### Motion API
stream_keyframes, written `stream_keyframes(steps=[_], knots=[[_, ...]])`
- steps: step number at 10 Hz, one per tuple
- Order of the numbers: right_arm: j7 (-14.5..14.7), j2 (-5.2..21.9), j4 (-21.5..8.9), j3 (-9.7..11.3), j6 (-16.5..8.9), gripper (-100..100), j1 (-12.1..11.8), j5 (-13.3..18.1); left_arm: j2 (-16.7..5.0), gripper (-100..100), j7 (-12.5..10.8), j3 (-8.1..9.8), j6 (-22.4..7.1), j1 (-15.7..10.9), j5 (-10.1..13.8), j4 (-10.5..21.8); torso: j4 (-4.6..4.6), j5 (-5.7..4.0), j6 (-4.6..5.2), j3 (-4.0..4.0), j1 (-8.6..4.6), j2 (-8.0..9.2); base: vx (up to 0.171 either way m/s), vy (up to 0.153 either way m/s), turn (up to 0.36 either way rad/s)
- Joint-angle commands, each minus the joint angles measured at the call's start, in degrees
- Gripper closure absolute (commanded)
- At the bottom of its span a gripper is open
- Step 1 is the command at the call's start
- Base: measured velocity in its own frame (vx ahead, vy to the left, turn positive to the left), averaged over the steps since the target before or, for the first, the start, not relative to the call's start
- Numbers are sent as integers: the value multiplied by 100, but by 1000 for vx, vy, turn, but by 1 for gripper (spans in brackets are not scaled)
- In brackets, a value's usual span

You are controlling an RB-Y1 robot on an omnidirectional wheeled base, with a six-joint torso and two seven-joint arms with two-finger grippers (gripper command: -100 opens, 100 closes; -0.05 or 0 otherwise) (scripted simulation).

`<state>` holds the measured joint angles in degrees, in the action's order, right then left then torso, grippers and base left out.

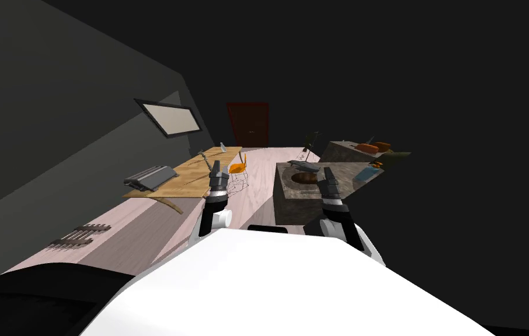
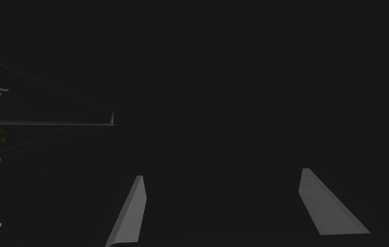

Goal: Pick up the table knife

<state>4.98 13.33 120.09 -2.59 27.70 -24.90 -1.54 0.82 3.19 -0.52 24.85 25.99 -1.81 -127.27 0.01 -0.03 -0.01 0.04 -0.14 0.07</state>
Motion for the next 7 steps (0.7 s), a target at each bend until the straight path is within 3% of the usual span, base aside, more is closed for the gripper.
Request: stream_keyframes(steps=[1, 7], knots=[[71, 286, -286, -12, 249, -100, 48, 107, 0, 0, 0, 0, 0, 0, 0, 0, 0, 0, 0, 0, 0, 0, -39, -25, 284], [333, 1182, -1190, 48, 925, -100, 163, 497, 0, 0, 0, 1, 0, 1, 0, 0, 1, 0, 4, 2, 2, 3, -37, -20, 212]])
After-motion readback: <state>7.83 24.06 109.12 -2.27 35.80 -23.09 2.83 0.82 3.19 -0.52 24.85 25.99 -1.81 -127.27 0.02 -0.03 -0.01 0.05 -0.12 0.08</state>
